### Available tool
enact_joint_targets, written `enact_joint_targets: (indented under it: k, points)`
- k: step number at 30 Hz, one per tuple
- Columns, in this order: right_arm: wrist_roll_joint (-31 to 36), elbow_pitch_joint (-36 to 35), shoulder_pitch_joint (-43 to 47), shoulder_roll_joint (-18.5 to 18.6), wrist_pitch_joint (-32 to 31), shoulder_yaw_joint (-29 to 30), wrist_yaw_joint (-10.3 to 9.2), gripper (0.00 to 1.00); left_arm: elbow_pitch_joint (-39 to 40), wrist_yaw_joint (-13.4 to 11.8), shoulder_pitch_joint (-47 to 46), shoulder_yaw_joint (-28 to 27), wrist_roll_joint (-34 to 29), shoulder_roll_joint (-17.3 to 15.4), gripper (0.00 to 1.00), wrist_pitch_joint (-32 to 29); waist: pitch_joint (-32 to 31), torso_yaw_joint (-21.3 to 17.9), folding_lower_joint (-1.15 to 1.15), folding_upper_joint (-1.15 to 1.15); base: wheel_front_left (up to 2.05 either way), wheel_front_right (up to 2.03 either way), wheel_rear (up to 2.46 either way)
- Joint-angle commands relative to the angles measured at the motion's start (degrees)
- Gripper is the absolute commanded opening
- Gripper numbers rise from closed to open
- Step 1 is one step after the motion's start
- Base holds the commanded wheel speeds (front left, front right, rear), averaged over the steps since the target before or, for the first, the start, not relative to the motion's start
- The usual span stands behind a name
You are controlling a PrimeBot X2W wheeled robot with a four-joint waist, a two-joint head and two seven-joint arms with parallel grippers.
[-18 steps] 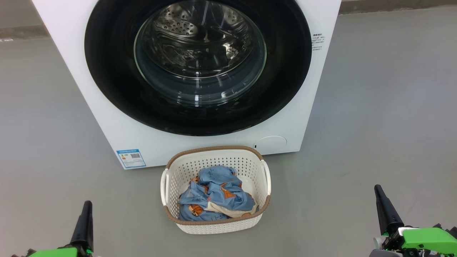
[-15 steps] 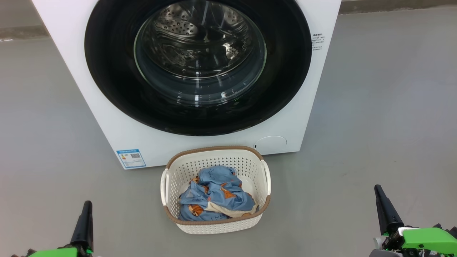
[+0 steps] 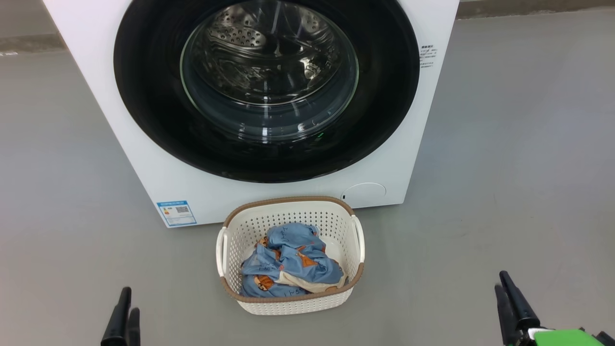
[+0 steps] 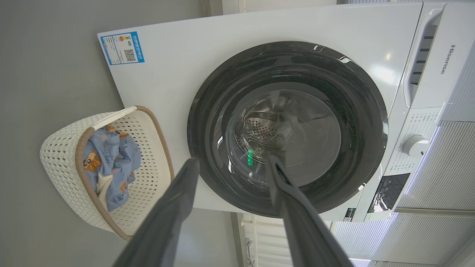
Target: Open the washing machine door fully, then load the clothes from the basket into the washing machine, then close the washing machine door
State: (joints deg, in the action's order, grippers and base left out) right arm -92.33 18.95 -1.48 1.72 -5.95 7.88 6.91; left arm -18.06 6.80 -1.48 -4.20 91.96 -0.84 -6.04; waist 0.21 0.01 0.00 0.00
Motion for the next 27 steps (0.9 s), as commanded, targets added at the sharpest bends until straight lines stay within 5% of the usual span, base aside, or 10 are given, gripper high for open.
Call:
enact_joint_targets:
  k: [1,6,27]
  points:
    - [0.3,-1.3,-1.3,0.3,0.3,-0.2,0.01,1.00,1.2,0.0,-1.3,-0.2,-0.1,-0.5,1.00,0.1,0.0,0.0,0.01,0.00,0.00,0.00,0.00]
    - [1.6,-1.5,-2.0,0.4,1.2,-1.0,0.03,1.00,1.8,0.0,-1.5,-0.2,-0.8,-0.9,1.00,0.8,-0.1,-0.1,0.13,0.00,0.00,0.00,0.00]
    - [15.1,-3.2,-4.3,0.5,4.7,-2.4,0.13,1.00,4.4,0.2,-2.3,1.2,-9.4,-3.8,1.00,4.7,0.6,-0.3,0.00,0.00,0.00,0.00,0.00]
